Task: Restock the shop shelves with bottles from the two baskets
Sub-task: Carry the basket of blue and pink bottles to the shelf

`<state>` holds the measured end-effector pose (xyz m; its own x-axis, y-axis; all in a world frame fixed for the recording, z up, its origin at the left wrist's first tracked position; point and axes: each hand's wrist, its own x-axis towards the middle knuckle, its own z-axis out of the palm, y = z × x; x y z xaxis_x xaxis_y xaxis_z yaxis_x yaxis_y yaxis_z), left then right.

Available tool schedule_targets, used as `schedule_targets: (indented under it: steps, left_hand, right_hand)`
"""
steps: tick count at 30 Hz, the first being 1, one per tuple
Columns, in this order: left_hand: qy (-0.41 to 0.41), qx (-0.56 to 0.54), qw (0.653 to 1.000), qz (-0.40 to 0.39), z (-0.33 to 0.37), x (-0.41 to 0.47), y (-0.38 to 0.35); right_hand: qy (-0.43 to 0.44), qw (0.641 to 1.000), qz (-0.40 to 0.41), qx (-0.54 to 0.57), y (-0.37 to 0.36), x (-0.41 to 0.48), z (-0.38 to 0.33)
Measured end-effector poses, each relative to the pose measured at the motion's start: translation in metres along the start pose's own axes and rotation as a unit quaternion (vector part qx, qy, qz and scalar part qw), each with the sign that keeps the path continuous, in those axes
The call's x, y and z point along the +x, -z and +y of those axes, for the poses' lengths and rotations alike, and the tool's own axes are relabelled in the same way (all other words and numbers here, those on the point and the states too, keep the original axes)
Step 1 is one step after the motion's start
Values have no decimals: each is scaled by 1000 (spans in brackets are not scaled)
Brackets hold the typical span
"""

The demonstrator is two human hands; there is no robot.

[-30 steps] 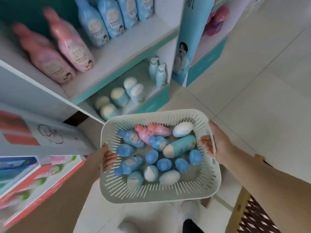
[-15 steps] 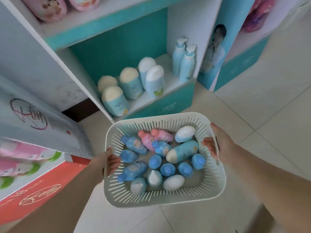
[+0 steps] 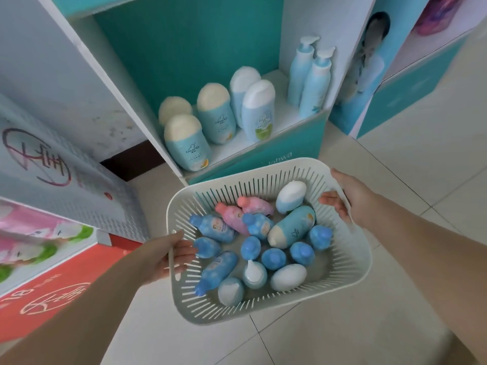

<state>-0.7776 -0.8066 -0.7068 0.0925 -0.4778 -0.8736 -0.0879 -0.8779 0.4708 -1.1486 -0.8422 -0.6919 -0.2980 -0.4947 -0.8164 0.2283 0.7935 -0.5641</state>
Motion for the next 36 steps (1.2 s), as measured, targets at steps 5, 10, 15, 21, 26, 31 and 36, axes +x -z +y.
schedule_targets:
  steps: [5,10,15,21,26,31,36]
  left_hand:
    - [-44,28,998,33,9,4,5]
    - [-65,2,998,17,-1,9,0]
    - [-80,98,991,52,4,2,1]
    - [-138,576,789,163,16,-13,18]
    - [-167,663,692,231,28,-38,9]
    - [-180,680,674,226,35,-48,11]
    - [-194,691,659,225,55,-108,16]
  right_hand:
    - [12,999,4,-50,-14,11,-17]
    - [29,991,3,-127,-15,15,-18]
    - [119,968,72,-207,-19,20,-9]
    - [279,856,150,-408,-10,-6,10]
    - [311,811,143,-473,-9,-30,7]
    - [336,793,126,-493,-20,-51,0]
    - [333,805,107,-479,-22,-110,-20]
